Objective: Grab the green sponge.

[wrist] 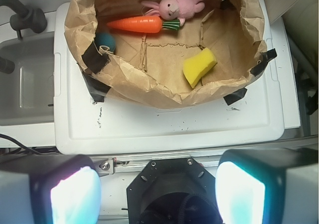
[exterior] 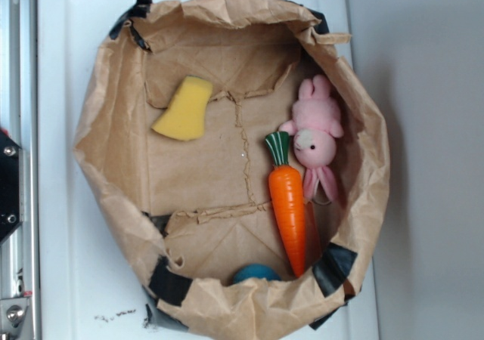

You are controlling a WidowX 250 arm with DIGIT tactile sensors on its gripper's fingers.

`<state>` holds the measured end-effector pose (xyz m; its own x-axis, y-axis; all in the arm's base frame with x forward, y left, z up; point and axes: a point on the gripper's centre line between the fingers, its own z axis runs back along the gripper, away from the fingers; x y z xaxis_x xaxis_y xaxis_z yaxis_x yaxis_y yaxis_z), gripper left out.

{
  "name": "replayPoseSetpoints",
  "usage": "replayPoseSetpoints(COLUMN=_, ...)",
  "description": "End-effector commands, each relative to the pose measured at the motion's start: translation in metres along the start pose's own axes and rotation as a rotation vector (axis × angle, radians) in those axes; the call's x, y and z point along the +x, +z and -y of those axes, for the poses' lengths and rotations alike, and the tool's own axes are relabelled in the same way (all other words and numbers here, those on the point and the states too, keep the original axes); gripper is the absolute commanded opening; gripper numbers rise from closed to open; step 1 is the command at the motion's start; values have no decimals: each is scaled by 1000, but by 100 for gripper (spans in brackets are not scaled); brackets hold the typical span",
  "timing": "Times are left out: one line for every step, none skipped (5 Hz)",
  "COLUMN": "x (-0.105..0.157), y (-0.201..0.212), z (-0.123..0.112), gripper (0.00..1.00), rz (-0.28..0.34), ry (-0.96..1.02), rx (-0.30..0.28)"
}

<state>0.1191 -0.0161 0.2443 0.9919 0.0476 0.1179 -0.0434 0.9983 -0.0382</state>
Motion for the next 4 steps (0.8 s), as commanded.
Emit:
replayPoseSetpoints(x=0, y=0, z=0, gripper=100, rz=0, ry=0, rx=0)
replayPoseSetpoints(x=49, y=-9, z=-4, gripper=100, rz=6, ry=110, rx=18)
replayPoseSetpoints(x=95, y=-36, z=-20, gripper=100, rz=37, ry=320, rx=71)
replayPoseSetpoints(x=95, y=-36, z=-20, gripper=100, rz=37, ry=320, rx=71)
